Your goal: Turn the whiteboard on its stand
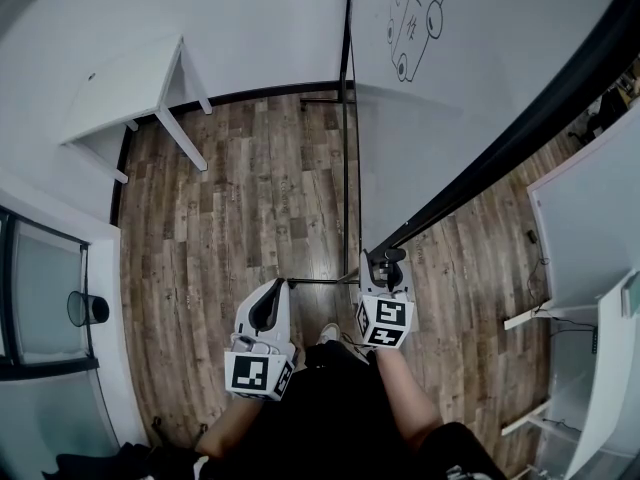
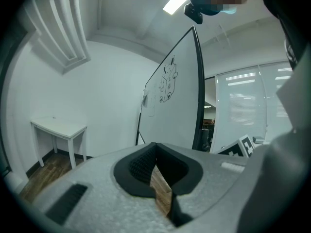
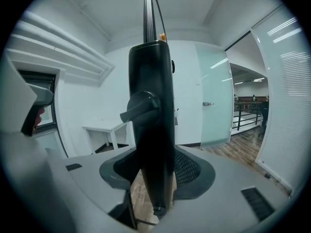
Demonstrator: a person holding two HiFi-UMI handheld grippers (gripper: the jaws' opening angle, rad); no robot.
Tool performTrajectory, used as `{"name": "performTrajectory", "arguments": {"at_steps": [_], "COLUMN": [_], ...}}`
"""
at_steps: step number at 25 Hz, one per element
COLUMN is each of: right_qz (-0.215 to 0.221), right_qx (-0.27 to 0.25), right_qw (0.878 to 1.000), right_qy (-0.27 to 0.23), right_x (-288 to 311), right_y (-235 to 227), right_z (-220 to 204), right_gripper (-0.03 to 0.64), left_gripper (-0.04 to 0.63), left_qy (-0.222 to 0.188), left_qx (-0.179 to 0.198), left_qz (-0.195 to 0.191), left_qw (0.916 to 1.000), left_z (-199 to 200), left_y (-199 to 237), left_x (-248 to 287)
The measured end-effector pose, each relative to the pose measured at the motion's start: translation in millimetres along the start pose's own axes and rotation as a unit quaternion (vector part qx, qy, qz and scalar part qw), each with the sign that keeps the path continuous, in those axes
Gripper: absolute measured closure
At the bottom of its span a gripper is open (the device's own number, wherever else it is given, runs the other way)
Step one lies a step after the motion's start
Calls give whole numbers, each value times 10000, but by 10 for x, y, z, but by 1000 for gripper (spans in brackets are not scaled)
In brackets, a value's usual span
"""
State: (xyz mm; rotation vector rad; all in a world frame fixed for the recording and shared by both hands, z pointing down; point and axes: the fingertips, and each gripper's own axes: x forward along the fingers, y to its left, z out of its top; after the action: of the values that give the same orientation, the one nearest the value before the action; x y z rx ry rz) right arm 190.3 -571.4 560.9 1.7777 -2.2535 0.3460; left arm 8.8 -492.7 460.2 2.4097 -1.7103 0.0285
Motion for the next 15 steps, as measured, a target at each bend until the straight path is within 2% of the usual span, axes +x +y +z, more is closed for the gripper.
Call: {"name": "performTrajectory", "arguments": {"at_steps": [10, 15], "right_qz": [-44, -84], "right_qx": [-41, -26], "right_qw": [10000, 9999], "right_qy": [67, 76], "right_x": [-13, -46], "right_y": [11, 31], "right_z": [2, 14], "right_gripper": [426, 426], "left_gripper": [583, 583], "left_qy": [62, 79], "left_qx": [-51, 42], "left_qz": [-27, -139], "left_qw": [10000, 9999], "left_z": [-22, 22], "left_y": [14, -12], "left_x": [-174, -256]}}
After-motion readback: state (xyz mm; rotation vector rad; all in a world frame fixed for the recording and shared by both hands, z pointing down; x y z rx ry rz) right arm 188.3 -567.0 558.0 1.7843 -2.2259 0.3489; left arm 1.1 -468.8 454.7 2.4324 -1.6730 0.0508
